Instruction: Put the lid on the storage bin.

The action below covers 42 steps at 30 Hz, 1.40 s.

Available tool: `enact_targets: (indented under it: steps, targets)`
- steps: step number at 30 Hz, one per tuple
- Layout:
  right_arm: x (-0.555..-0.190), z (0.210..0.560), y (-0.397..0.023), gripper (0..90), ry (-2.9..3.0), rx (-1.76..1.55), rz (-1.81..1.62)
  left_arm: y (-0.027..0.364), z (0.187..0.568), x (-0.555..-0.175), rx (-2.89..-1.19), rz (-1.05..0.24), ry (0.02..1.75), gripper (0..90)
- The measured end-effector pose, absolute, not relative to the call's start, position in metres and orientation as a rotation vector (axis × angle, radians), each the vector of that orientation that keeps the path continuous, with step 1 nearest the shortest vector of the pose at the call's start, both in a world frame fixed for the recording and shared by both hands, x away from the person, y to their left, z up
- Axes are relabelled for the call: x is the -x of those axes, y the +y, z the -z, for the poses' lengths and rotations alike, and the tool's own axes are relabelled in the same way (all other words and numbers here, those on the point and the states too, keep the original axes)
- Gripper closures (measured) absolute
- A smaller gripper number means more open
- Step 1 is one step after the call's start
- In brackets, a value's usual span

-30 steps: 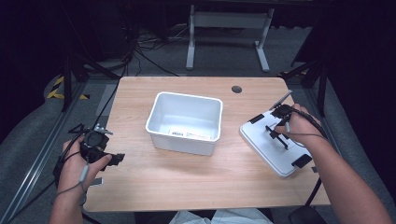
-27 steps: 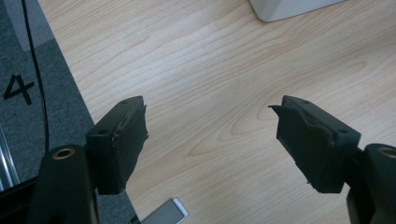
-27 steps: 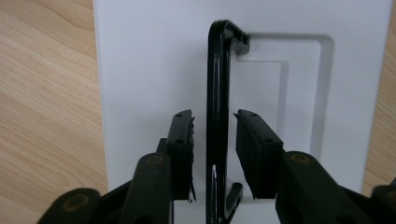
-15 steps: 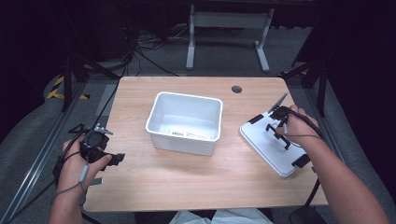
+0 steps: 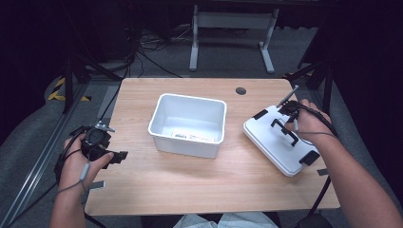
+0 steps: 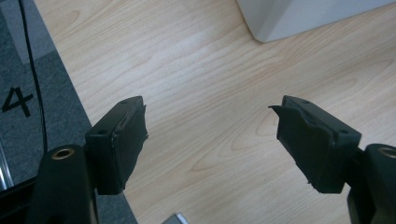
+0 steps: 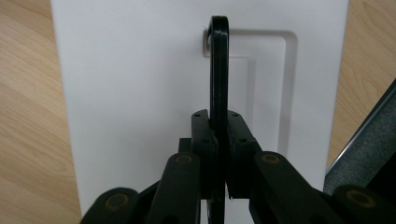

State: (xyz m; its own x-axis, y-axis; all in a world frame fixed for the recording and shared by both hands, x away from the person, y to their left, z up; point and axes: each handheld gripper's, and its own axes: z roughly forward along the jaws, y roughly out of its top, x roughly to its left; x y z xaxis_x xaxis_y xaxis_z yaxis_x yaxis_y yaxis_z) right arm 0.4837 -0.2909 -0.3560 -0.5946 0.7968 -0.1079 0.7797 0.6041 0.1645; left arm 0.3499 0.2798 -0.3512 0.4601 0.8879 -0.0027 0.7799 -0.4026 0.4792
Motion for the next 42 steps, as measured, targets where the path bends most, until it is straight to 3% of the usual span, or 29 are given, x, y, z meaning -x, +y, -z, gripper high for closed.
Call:
enact_targets:
  steps: [20, 42]
  targets:
    - [-0.477, 0.281, -0.269, 84.6, 2.63, -1.202, -0.242, 0.279, 0.349, -0.359, -2.285, -0.336, 1.377, 24.4]
    - [-0.48, 0.228, -0.18, 84.6, 2.719, -0.921, -0.326, 0.296, 0.352, -0.335, -2.242, -0.371, 1.422, 23.5]
